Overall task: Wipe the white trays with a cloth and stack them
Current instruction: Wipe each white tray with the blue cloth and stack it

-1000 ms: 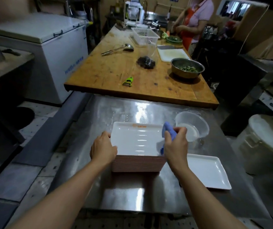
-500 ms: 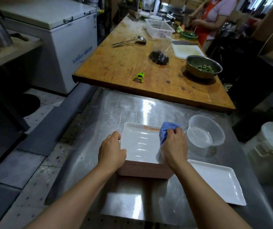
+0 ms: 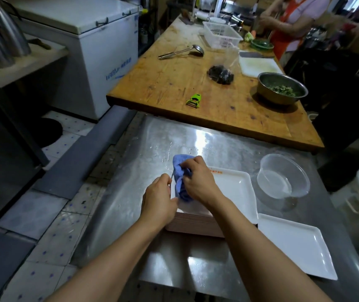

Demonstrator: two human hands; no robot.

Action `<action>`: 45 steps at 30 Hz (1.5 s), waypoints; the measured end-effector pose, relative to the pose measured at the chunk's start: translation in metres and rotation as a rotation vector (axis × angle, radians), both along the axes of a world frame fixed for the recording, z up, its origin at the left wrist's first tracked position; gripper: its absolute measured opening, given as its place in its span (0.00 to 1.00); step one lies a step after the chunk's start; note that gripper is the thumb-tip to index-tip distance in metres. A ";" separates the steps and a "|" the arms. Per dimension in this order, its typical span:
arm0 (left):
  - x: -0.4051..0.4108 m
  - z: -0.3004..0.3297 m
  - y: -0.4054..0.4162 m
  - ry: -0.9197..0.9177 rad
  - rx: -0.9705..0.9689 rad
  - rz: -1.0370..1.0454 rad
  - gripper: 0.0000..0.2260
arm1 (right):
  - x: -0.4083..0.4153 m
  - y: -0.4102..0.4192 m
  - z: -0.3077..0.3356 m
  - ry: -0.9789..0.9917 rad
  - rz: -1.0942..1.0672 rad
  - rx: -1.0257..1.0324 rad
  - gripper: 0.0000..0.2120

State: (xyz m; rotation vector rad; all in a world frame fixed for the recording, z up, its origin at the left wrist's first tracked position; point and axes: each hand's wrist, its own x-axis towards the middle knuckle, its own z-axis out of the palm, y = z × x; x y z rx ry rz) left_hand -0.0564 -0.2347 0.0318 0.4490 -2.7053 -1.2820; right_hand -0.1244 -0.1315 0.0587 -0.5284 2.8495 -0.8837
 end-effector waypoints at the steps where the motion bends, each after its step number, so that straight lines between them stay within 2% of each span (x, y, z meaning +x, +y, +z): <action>1: 0.000 0.000 -0.001 -0.025 0.012 0.003 0.11 | 0.000 0.003 0.001 -0.030 0.020 0.019 0.14; 5: 0.001 -0.001 -0.008 -0.082 0.110 0.006 0.08 | 0.014 0.012 0.004 -0.125 0.069 0.051 0.15; 8: 0.002 0.002 -0.011 -0.083 0.253 0.030 0.17 | 0.028 0.019 0.007 -0.176 0.086 0.060 0.15; 11: 0.003 0.004 -0.007 -0.102 0.298 0.075 0.16 | 0.043 0.023 0.012 -0.177 0.121 0.106 0.15; 14: -0.002 0.005 0.000 -0.122 0.140 0.138 0.10 | 0.054 0.030 0.018 -0.150 0.106 0.145 0.12; 17: -0.006 0.008 0.007 -0.124 -0.039 0.164 0.12 | 0.057 0.047 0.019 -0.128 0.004 0.234 0.07; 21: -0.008 0.010 0.010 -0.132 -0.141 0.130 0.10 | 0.055 0.088 0.021 -0.139 -0.216 0.448 0.14; 26: -0.010 0.009 0.010 -0.085 -0.134 0.128 0.05 | 0.040 0.116 0.011 0.055 -0.218 0.558 0.17; 33: -0.012 0.006 0.012 -0.089 -0.192 0.125 0.07 | 0.003 0.095 0.005 0.193 -0.276 0.358 0.13; 37: -0.014 0.007 0.012 -0.123 -0.212 0.131 0.07 | 0.024 0.083 -0.011 0.188 -0.146 0.329 0.16; 41: -0.015 0.011 0.010 -0.194 -0.219 0.123 0.08 | 0.040 0.076 -0.007 0.102 0.000 0.218 0.12; 45: -0.013 0.017 0.008 -0.217 -0.176 0.127 0.07 | 0.041 0.085 0.011 -0.068 -0.038 0.097 0.11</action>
